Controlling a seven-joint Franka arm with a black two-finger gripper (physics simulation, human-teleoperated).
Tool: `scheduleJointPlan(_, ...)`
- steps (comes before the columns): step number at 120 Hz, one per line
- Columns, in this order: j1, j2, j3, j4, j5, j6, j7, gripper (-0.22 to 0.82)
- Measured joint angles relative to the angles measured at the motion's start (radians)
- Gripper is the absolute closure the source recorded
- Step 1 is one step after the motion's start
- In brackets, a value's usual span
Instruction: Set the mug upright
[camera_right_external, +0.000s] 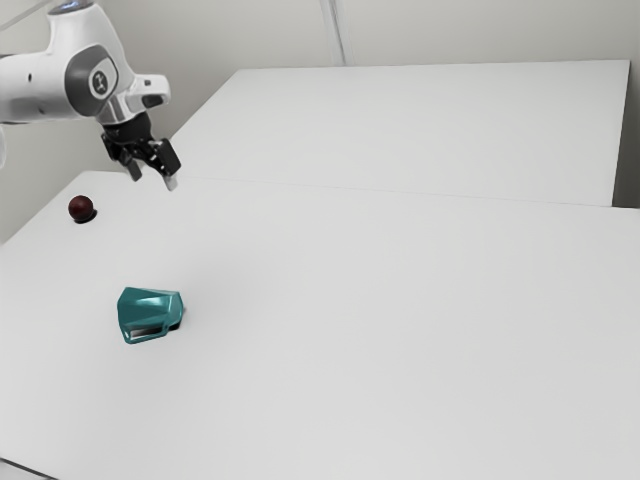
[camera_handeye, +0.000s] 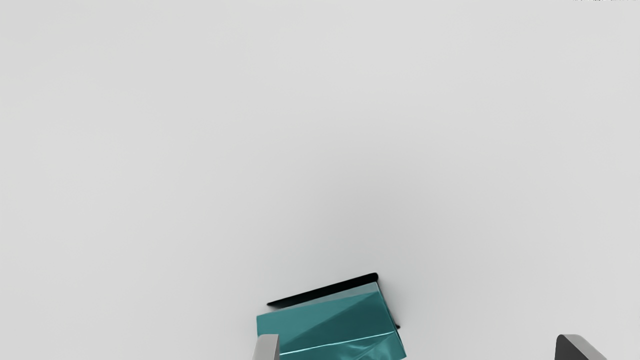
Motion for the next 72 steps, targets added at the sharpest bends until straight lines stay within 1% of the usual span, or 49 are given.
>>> scheduleJointPlan(10, 0.000, -0.009, 0.045, -0.037, -0.034, 0.010, 0.007, 0.00)
scheduleJointPlan(18, 0.024, -0.016, 0.060, -0.060, -0.061, 0.016, 0.013, 0.00)
scheduleJointPlan(28, 0.065, -0.013, 0.064, -0.083, -0.104, 0.021, 0.024, 0.00)
scheduleJointPlan(39, 0.122, 0.010, 0.066, -0.088, -0.154, 0.021, 0.049, 0.00)
scheduleJointPlan(48, 0.150, 0.028, 0.066, -0.087, -0.185, 0.016, 0.074, 0.00)
scheduleJointPlan(72, 0.236, 0.114, 0.066, -0.074, -0.277, -0.023, 0.151, 0.00)
